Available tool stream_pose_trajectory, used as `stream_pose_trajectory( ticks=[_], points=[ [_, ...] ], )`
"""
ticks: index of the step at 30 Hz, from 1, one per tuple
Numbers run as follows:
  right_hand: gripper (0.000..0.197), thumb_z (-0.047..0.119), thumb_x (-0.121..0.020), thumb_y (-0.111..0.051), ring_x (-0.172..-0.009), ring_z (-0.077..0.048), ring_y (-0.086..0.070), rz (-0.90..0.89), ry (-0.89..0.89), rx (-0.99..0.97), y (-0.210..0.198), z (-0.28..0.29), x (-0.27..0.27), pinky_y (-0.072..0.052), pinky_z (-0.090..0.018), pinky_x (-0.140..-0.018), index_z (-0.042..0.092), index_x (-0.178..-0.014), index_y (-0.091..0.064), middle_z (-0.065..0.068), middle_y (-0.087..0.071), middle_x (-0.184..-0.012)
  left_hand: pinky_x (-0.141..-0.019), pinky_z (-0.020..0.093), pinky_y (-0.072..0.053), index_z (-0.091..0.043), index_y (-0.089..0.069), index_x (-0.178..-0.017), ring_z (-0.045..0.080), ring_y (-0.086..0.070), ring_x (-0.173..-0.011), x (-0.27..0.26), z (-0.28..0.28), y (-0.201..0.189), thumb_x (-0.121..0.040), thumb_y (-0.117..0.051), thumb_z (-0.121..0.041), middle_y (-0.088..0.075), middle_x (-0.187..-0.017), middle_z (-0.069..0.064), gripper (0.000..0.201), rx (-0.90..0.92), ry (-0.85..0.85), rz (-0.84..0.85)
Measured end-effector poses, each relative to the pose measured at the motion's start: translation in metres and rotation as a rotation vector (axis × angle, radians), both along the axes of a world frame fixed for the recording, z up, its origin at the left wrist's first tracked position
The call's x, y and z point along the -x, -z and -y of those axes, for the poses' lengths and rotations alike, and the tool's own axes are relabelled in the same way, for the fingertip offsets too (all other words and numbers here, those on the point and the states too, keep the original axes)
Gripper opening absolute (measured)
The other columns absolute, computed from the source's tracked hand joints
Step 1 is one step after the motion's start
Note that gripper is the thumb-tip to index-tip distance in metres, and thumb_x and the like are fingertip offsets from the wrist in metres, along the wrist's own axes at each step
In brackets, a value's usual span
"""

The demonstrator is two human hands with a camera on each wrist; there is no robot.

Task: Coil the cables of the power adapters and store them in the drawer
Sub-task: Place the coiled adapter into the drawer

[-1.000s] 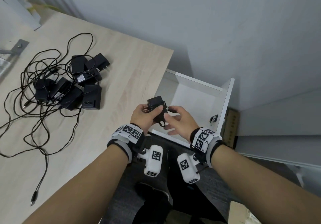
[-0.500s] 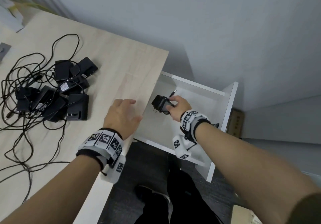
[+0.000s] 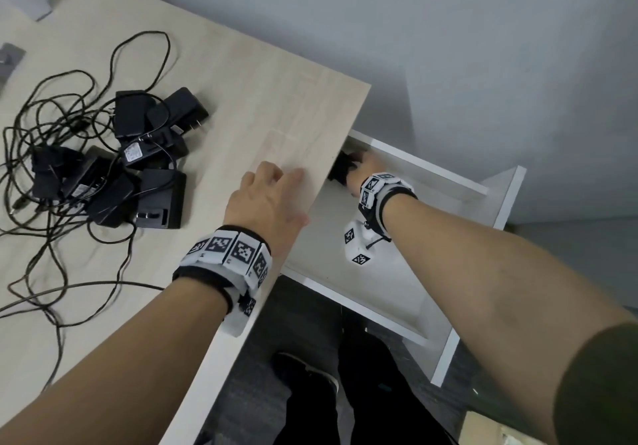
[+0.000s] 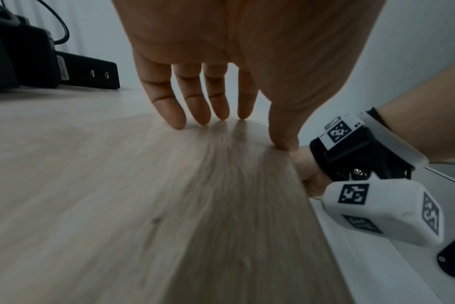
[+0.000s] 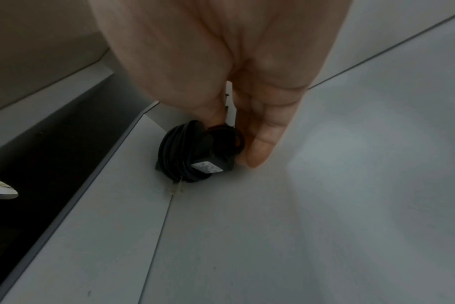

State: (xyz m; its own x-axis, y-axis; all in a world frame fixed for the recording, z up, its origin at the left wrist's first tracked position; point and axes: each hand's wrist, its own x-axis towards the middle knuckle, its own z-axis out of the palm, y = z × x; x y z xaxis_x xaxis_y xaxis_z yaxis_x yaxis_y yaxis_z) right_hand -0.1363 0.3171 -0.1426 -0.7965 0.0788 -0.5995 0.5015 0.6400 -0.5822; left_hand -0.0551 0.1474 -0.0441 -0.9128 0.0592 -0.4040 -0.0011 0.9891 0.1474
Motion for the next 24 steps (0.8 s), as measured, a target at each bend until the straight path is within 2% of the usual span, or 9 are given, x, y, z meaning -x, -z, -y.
stream_pose_trajectory(
  ticks=[3,6,8,12,14,17,21,24],
  points=[
    [0.032,0.014,-0.094,-0.053,-0.101,-0.024,-0.060,-0.028,0.011,-0.041,0.000,-0.004,-0.002,-0.041,-0.023,-0.077,0.009,-0.125,-0.056,-0.008,-0.064,-0.110,-0.082,0.040,-0.045,-0.039,-0.032,-0.128,0.024,-0.041,-0.106,0.001,0.001,0.001,-0.079,-0.065,-0.048,-0.037,-0.125,0.000,0.060,0.002,-0.006,0.009],
    [0.029,0.021,-0.093,-0.054,-0.102,-0.030,-0.060,-0.048,0.019,-0.067,-0.004,-0.006,-0.004,-0.037,-0.025,-0.075,0.008,-0.119,-0.057,-0.014,-0.064,-0.111,-0.087,0.039,-0.043,-0.038,-0.029,-0.133,0.023,-0.041,-0.109,0.001,0.002,-0.002,-0.081,-0.062,-0.049,-0.034,-0.128,-0.002,0.062,0.004,0.003,0.034],
    [0.029,0.021,-0.093,-0.053,-0.103,-0.032,-0.061,-0.056,0.019,-0.078,-0.005,-0.007,-0.007,-0.039,-0.026,-0.076,0.007,-0.118,-0.058,-0.015,-0.065,-0.110,-0.092,0.039,-0.042,-0.036,-0.030,-0.137,0.023,-0.040,-0.113,-0.001,0.003,-0.005,-0.083,-0.060,-0.048,-0.034,-0.131,-0.002,0.062,-0.003,0.006,0.053],
    [0.031,0.028,-0.094,-0.053,-0.110,-0.032,-0.060,-0.099,0.012,-0.091,-0.019,-0.010,-0.014,-0.044,-0.028,-0.086,0.011,-0.118,-0.062,-0.012,-0.066,-0.114,-0.096,0.040,-0.042,-0.031,-0.030,-0.141,0.024,-0.040,-0.119,-0.009,0.010,-0.021,-0.088,-0.054,-0.043,-0.035,-0.136,0.000,0.059,-0.040,-0.001,0.080],
    [0.033,0.029,-0.094,-0.053,-0.115,-0.029,-0.058,-0.127,0.029,-0.089,-0.032,-0.010,-0.019,-0.044,-0.030,-0.094,0.013,-0.123,-0.060,-0.009,-0.065,-0.121,-0.098,0.040,-0.042,-0.031,-0.027,-0.144,0.024,-0.038,-0.124,-0.014,0.018,-0.030,-0.090,-0.053,-0.043,-0.032,-0.140,0.000,0.062,-0.045,-0.009,0.104],
    [0.031,0.027,-0.094,-0.053,-0.115,-0.026,-0.059,-0.216,0.036,-0.094,-0.058,0.000,-0.028,-0.042,-0.030,-0.097,0.016,-0.121,-0.063,-0.006,-0.066,-0.121,-0.099,0.040,-0.044,-0.030,-0.026,-0.146,0.024,-0.037,-0.126,-0.028,0.037,-0.041,-0.092,-0.053,-0.043,-0.032,-0.142,0.001,0.062,-0.050,-0.024,0.078],
    [0.028,0.025,-0.094,-0.054,-0.111,-0.022,-0.061,-0.327,0.035,-0.064,-0.099,0.032,-0.045,-0.043,-0.030,-0.098,0.015,-0.119,-0.062,-0.003,-0.066,-0.120,-0.101,0.041,-0.043,-0.028,-0.036,-0.142,0.024,-0.038,-0.127,-0.055,0.073,-0.057,-0.091,-0.055,-0.044,-0.038,-0.139,0.000,0.057,-0.132,-0.094,0.026],
    [0.023,0.026,-0.093,-0.057,-0.103,-0.018,-0.062,-0.413,-0.039,-0.033,-0.132,0.071,-0.068,-0.044,-0.029,-0.094,0.018,-0.114,-0.063,0.000,-0.067,-0.114,-0.097,0.035,-0.045,-0.028,-0.051,-0.131,0.017,-0.051,-0.117,-0.084,0.108,-0.069,-0.089,-0.060,-0.042,-0.053,-0.126,-0.005,0.045,-0.300,-0.218,-0.036]
  ],
)
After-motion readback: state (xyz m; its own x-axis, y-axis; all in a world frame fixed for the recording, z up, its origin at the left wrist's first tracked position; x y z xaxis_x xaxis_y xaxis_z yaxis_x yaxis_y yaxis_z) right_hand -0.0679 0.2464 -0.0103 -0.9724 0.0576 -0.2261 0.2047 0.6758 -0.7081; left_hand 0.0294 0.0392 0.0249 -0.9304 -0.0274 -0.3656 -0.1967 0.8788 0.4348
